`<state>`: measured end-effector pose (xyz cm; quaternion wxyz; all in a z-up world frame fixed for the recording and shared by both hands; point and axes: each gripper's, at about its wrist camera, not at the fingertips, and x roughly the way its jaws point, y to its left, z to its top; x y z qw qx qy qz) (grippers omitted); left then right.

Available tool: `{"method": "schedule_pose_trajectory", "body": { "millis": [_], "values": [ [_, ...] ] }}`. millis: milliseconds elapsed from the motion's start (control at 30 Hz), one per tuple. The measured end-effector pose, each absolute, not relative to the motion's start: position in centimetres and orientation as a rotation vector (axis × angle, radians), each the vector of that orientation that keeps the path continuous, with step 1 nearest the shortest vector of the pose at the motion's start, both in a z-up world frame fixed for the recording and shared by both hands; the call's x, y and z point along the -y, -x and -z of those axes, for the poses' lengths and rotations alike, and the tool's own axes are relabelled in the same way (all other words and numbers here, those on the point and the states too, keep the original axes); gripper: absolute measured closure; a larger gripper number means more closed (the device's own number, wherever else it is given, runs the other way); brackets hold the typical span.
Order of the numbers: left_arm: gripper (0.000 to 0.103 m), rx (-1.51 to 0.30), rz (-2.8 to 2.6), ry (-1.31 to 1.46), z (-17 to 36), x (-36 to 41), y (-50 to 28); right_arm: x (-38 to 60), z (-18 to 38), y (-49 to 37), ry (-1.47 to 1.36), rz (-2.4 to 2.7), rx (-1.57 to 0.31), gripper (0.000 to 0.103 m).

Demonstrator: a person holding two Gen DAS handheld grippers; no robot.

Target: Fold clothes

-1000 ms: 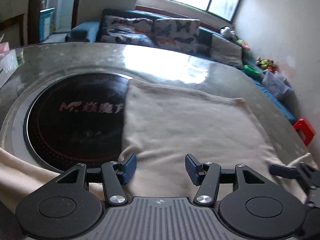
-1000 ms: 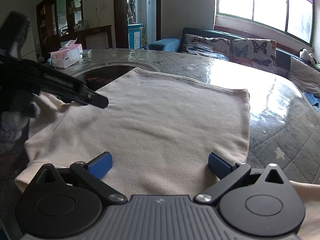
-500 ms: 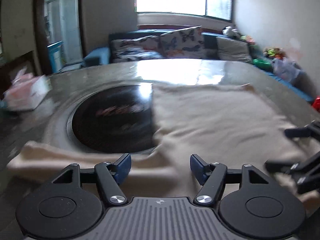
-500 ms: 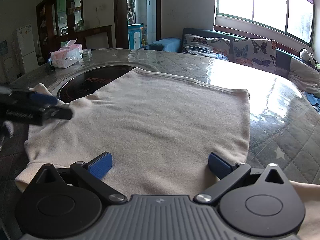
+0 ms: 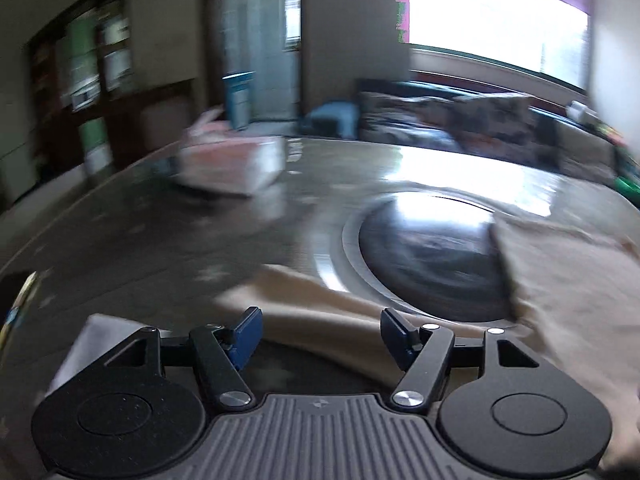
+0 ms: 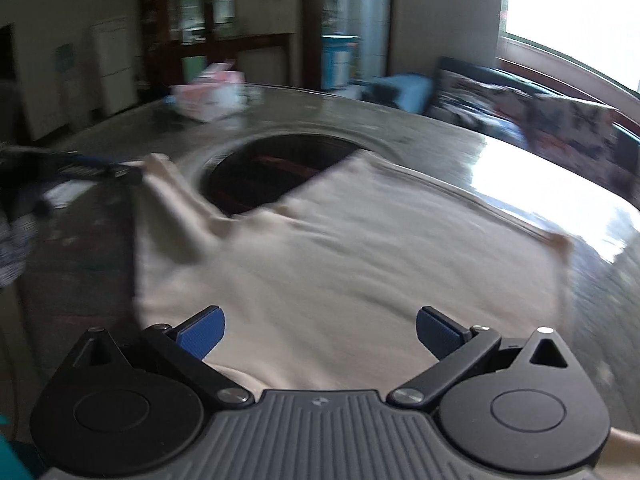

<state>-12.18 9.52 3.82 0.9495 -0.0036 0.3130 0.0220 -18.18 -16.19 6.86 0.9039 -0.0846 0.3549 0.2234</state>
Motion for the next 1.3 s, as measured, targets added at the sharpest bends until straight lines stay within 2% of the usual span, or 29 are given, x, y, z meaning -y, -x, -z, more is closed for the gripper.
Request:
{"method": "schedule_pose_trajectory", "body": {
  "millis": [100,333,367,500,567,633,700,767,833,933,1033,1200,1300],
  "values": [
    [0.035,-0.649,-0.111,0.034,-3.8,-11.5,11.3,13.6,-7.0,18.4,0.208,-0.543,-0.738,0.001],
    [0.037,-0.688,-0.220,0.078,-3.3,-15.2,9.3,9.0,-7.0,18.8,0.276,-0.678,-0.744,0.027],
    [0.042,-0.691,-0.214,0.078,-3.1,-15.2,9.3,8.4,-7.0,18.8,0.286,-0.690,-0.742,0.034],
    [0.065,-0.698,-0.190,0.081,-2.5,-15.2,9.2,6.5,-7.0,18.6,0.319,-0.745,-0.736,0.045],
    [0.080,-0.696,-0.181,0.076,-2.4,-15.0,9.1,5.8,-6.9,18.5,0.327,-0.766,-0.734,0.053],
    [0.090,-0.686,-0.177,0.070,-2.7,-14.8,9.2,5.1,-6.7,18.2,0.331,-0.775,-0.739,0.061],
    [0.091,-0.670,-0.174,0.072,-3.1,-14.8,9.1,4.7,-6.5,17.9,0.337,-0.769,-0.744,0.065],
    [0.093,-0.651,-0.170,0.073,-3.6,-14.8,9.1,4.3,-6.0,17.6,0.344,-0.766,-0.751,0.076],
    [0.094,-0.638,-0.170,0.069,-4.0,-14.8,9.1,4.1,-5.9,17.5,0.343,-0.769,-0.749,0.081],
    [0.095,-0.618,-0.165,0.071,-4.7,-14.7,9.2,4.2,-6.0,17.7,0.335,-0.780,-0.737,0.099],
    [0.095,-0.578,-0.151,0.085,-5.8,-14.5,9.9,4.4,-6.5,17.9,0.304,-0.815,-0.720,0.102],
    [0.095,-0.576,-0.159,0.087,-5.7,-14.7,10.0,4.2,-7.1,18.7,0.310,-0.867,-0.694,0.102],
    [0.094,-0.606,-0.167,0.089,-5.0,-14.8,9.6,3.6,-6.5,18.6,0.363,-0.809,-0.675,0.092]
  ]
}}
